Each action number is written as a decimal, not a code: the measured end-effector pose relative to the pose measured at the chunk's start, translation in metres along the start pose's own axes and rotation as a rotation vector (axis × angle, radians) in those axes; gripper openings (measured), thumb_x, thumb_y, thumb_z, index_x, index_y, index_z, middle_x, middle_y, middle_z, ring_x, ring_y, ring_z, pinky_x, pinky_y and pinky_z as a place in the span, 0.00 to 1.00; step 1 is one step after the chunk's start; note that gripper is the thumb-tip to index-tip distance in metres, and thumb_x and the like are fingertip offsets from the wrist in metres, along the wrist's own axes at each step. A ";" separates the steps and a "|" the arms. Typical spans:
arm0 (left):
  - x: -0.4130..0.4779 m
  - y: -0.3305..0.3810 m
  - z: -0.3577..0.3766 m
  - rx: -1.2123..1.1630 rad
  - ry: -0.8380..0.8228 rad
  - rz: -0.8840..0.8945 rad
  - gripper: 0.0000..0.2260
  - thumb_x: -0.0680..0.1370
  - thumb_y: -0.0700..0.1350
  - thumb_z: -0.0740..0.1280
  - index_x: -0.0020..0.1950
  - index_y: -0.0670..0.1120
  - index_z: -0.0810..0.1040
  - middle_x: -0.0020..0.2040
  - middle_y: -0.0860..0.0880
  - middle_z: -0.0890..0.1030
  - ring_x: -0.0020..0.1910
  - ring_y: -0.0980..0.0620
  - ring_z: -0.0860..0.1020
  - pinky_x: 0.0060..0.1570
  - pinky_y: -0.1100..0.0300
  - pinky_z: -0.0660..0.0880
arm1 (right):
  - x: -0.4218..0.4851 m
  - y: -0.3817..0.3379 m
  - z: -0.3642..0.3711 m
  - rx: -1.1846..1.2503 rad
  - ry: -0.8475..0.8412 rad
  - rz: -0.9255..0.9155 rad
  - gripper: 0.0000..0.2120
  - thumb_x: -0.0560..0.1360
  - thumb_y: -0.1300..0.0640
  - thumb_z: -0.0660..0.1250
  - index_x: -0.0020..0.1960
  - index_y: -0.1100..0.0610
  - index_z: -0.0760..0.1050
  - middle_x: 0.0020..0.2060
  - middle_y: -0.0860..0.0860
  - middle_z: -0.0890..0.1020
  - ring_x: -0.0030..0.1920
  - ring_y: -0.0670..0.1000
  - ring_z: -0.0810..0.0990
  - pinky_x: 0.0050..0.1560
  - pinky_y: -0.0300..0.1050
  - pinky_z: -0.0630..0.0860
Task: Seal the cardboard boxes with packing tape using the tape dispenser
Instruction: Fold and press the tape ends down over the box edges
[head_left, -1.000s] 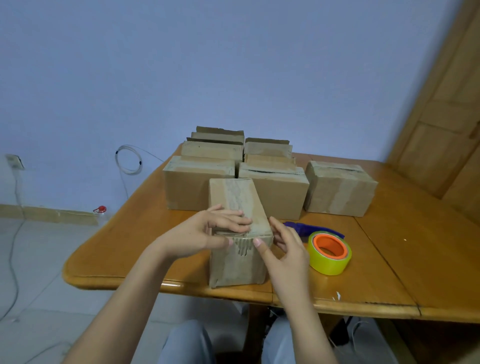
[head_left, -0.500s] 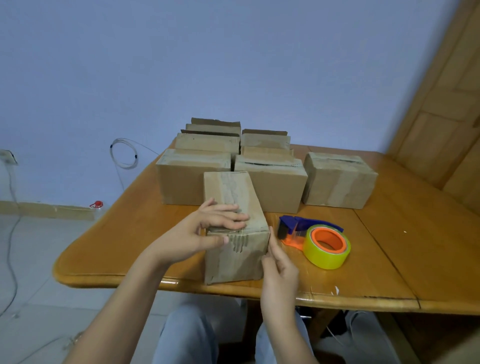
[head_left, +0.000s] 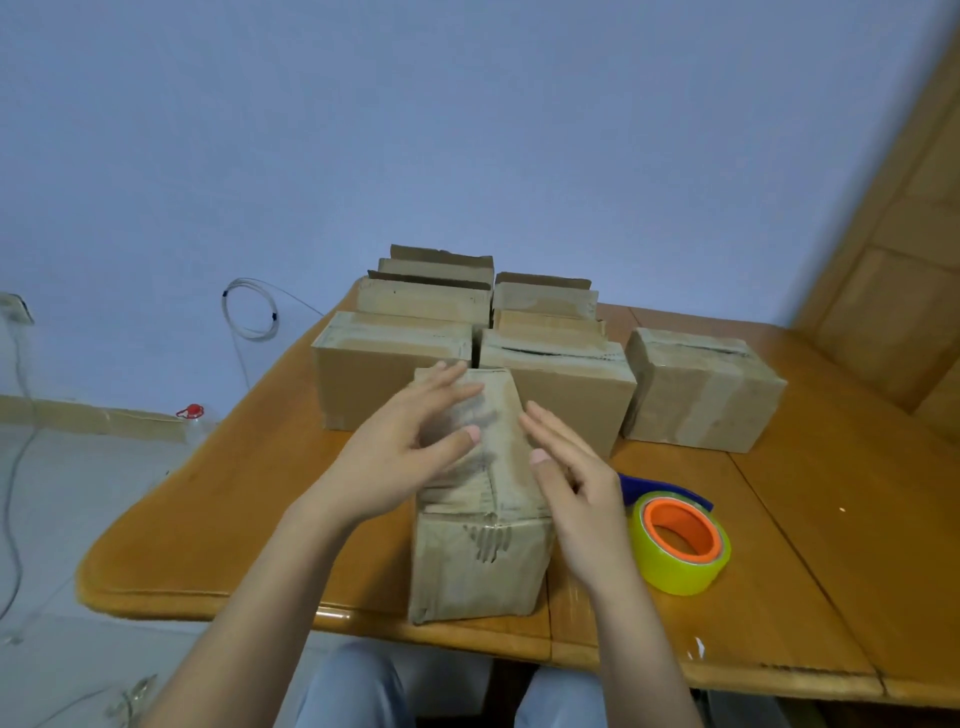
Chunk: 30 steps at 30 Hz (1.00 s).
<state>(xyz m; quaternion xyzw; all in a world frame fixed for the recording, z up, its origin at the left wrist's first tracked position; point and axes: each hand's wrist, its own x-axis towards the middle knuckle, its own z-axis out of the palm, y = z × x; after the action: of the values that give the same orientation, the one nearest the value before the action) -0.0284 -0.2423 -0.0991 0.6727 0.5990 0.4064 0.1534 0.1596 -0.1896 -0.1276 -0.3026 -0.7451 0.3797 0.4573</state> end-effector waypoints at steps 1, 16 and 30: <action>0.004 -0.003 0.001 0.064 -0.027 -0.030 0.31 0.72 0.67 0.59 0.73 0.60 0.65 0.77 0.62 0.55 0.75 0.67 0.47 0.73 0.64 0.47 | 0.003 0.002 0.001 -0.010 -0.085 0.014 0.16 0.76 0.44 0.60 0.63 0.40 0.72 0.68 0.35 0.68 0.72 0.36 0.60 0.73 0.40 0.58; 0.021 -0.012 0.018 -0.018 -0.337 -0.050 0.36 0.67 0.72 0.64 0.73 0.60 0.66 0.75 0.68 0.56 0.73 0.71 0.44 0.71 0.61 0.48 | -0.007 -0.006 -0.012 -0.254 -0.318 0.055 0.20 0.81 0.56 0.58 0.70 0.43 0.66 0.71 0.30 0.58 0.72 0.32 0.41 0.54 0.14 0.48; 0.026 -0.010 0.013 0.122 -0.392 -0.062 0.39 0.64 0.74 0.60 0.73 0.62 0.64 0.76 0.66 0.55 0.74 0.69 0.43 0.74 0.57 0.47 | 0.000 -0.008 -0.077 -0.248 0.152 -0.001 0.18 0.78 0.55 0.62 0.62 0.35 0.72 0.60 0.36 0.77 0.57 0.32 0.73 0.57 0.33 0.68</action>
<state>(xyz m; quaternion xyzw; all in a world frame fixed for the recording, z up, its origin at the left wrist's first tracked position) -0.0270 -0.2123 -0.1049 0.7283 0.6016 0.2259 0.2381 0.2292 -0.1710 -0.0982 -0.3844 -0.7495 0.2606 0.4717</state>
